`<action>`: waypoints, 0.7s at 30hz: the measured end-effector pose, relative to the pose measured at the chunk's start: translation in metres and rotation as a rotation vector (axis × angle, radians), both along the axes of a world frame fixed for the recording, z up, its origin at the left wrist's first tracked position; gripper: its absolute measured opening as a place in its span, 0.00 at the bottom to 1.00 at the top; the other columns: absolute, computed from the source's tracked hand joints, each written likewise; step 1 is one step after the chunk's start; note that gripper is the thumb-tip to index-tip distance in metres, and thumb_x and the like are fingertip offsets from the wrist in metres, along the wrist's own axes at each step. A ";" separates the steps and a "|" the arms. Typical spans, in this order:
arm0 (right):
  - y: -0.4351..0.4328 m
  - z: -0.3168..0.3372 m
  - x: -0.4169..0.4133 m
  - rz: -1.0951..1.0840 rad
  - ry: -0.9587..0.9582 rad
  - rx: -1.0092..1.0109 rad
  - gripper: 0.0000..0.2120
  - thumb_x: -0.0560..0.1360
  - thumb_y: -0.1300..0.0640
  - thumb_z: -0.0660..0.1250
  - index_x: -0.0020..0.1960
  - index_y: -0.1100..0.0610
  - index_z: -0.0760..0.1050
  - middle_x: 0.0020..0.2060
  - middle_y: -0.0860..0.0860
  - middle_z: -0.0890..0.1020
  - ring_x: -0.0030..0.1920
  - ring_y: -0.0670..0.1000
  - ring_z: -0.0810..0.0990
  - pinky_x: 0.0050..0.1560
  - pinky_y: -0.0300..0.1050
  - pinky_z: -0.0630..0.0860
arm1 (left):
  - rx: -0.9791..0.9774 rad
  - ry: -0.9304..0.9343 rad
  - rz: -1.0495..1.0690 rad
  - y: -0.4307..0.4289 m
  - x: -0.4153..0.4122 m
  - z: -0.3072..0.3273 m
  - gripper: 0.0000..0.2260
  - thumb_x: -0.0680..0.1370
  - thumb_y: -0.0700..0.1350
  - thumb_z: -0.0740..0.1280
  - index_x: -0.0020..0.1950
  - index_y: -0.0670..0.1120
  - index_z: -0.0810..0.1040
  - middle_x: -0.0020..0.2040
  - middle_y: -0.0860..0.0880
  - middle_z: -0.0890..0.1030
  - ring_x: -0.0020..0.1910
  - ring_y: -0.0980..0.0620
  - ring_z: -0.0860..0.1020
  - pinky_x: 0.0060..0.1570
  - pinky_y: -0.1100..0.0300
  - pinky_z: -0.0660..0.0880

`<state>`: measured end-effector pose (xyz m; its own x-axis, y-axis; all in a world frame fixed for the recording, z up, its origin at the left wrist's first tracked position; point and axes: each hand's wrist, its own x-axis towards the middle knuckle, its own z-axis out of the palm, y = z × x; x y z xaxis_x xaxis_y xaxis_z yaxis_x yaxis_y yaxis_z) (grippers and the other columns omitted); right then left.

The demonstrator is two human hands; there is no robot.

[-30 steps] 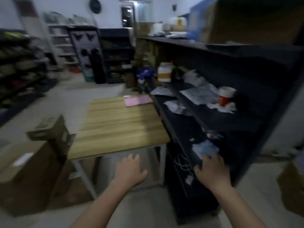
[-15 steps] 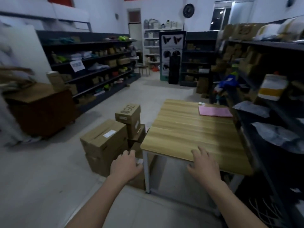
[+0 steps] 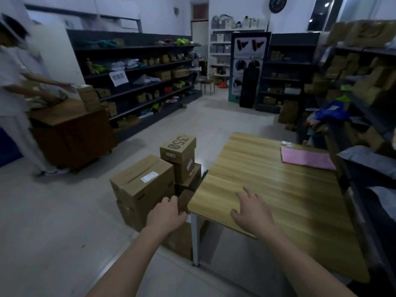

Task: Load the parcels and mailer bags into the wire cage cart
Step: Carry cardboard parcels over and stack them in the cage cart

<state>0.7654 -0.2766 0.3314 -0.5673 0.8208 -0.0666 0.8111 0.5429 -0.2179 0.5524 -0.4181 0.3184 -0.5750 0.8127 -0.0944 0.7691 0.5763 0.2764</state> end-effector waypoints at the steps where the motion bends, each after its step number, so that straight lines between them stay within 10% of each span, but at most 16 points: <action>1: 0.009 0.001 -0.008 0.012 0.000 -0.006 0.27 0.75 0.44 0.62 0.73 0.50 0.66 0.79 0.53 0.58 0.75 0.59 0.63 0.69 0.55 0.69 | 0.015 -0.006 0.015 0.008 -0.006 0.003 0.22 0.80 0.58 0.62 0.70 0.50 0.66 0.59 0.49 0.73 0.55 0.49 0.76 0.47 0.55 0.75; 21: 0.104 -0.049 -0.252 -0.019 0.013 -0.082 0.31 0.78 0.45 0.63 0.79 0.52 0.60 0.79 0.53 0.59 0.77 0.58 0.60 0.71 0.57 0.68 | -0.001 -0.091 0.044 0.093 -0.260 -0.049 0.22 0.80 0.56 0.62 0.70 0.49 0.67 0.64 0.49 0.74 0.58 0.50 0.76 0.49 0.55 0.78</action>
<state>0.5136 -0.1724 0.2819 -0.5531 0.8234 -0.1268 0.8178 0.5075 -0.2713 0.2925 -0.3247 0.2694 -0.5994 0.7864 -0.1492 0.7143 0.6097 0.3435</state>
